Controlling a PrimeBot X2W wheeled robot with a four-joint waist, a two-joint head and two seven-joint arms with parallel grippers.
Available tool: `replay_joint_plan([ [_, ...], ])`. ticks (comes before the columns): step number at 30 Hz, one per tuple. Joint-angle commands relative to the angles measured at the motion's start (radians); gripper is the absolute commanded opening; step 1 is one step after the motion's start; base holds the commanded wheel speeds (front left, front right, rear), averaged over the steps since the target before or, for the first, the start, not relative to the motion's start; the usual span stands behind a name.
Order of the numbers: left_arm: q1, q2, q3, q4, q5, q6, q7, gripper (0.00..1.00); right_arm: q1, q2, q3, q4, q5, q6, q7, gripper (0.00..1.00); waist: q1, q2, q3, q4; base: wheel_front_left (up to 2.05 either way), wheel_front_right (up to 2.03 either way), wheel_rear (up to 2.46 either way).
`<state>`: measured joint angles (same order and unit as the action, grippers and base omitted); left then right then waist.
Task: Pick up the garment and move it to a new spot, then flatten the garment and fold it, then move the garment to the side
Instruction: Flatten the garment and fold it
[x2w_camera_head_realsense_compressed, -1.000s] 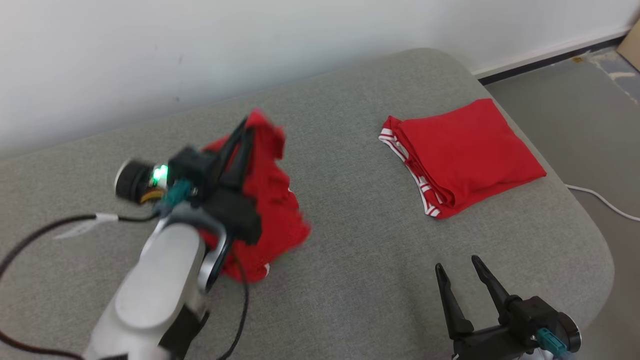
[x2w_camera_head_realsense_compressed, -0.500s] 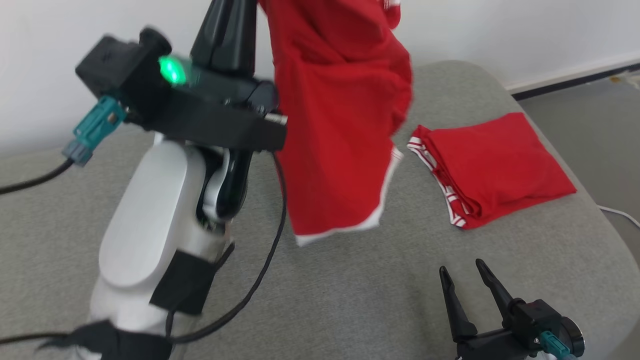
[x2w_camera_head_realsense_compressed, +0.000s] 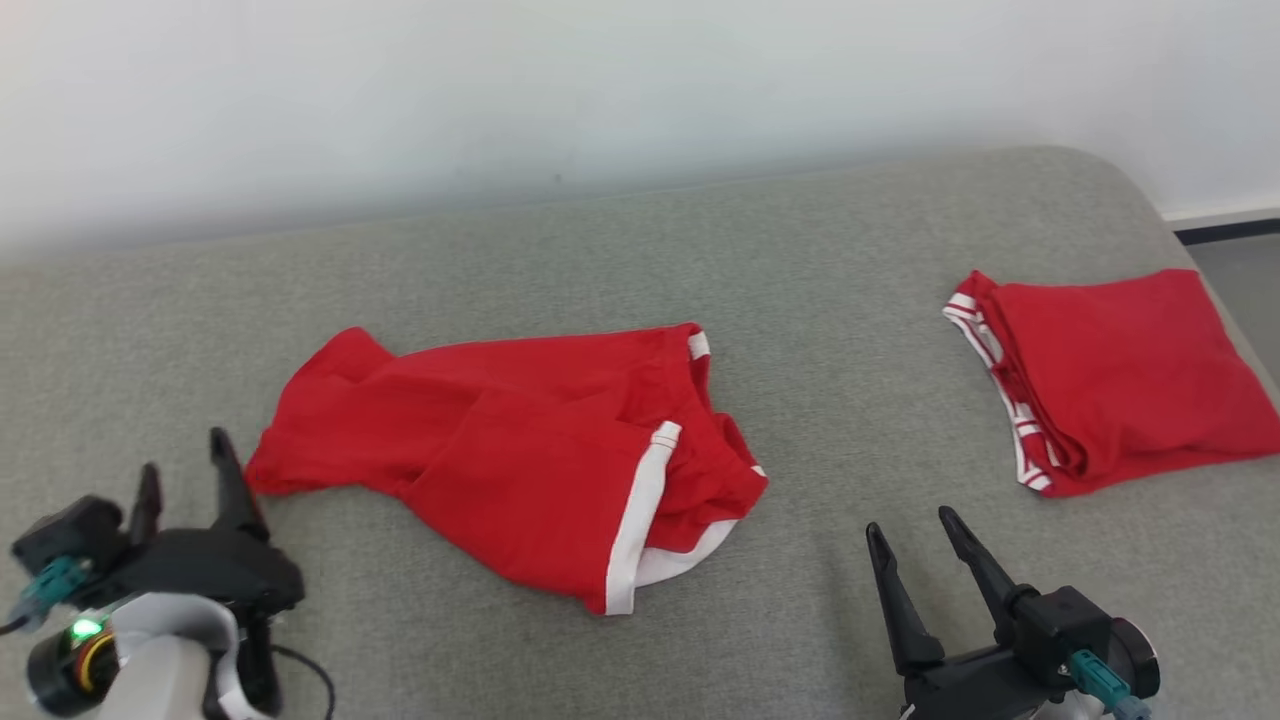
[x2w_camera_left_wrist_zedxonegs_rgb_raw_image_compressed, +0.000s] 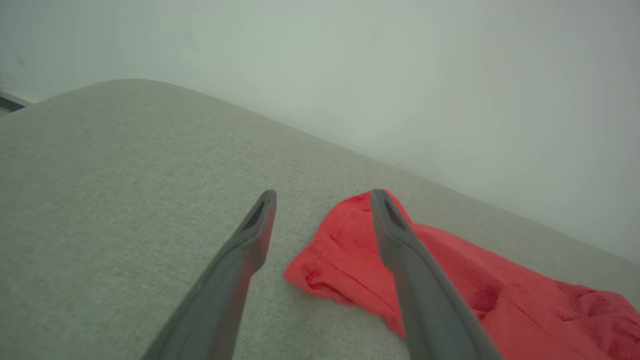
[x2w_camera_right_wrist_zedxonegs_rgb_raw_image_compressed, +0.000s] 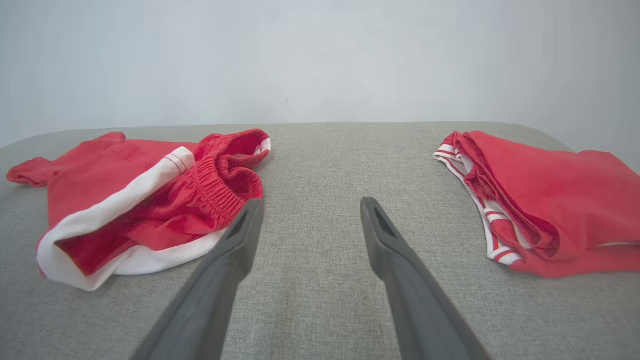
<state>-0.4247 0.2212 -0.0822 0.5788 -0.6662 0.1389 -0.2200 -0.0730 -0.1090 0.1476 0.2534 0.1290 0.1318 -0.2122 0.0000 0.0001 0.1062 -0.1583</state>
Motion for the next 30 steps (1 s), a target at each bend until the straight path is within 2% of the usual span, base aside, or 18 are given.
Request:
replay_joint_plan([
  [1,0.014,0.005,0.009,0.004,-0.002,0.002,-0.012,1.00,-0.004,-0.005,-0.001,0.000,0.003,-0.002,-0.003,1.00,0.0000,-0.0001,0.007,0.023,0.00,0.00,0.00],
  [4,0.033,0.010,0.029,0.003,-0.004,0.005,-0.025,1.00,0.002,-0.007,-0.001,-0.002,0.005,-0.002,-0.001,1.00,0.0000,-0.0001,0.007,0.034,0.00,0.00,0.00],
  [7,0.038,0.011,-0.006,-0.037,0.025,-0.028,-0.030,1.00,0.008,-0.011,-0.006,-0.001,0.008,-0.002,0.001,1.00,0.0000,-0.0001,0.006,0.041,0.00,0.00,0.00],
  [12,-0.010,-0.011,-0.131,-0.111,0.086,-0.081,0.040,1.00,0.003,-0.010,-0.002,0.002,0.010,-0.002,0.006,1.00,0.0000,-0.0001,0.001,0.033,0.00,0.00,0.00],
  [18,-0.064,-0.064,-0.288,-0.158,0.133,-0.137,0.190,1.00,-0.006,0.001,0.008,0.005,0.013,-0.002,-0.001,1.00,0.0000,-0.0001,0.009,-0.019,0.00,0.00,0.00],
  [23,-0.087,-0.082,-0.362,-0.120,0.159,-0.132,0.311,1.00,-0.012,0.010,0.010,0.010,0.018,-0.002,-0.010,1.00,0.0000,-0.0001,0.025,-0.086,0.00,0.00,0.00],
  [30,-0.127,-0.108,-0.403,-0.047,0.162,-0.129,0.370,1.00,-0.018,0.016,0.004,0.026,0.021,-0.002,-0.022,1.00,0.0000,-0.0001,0.043,-0.145,0.00,0.00,0.00],
])
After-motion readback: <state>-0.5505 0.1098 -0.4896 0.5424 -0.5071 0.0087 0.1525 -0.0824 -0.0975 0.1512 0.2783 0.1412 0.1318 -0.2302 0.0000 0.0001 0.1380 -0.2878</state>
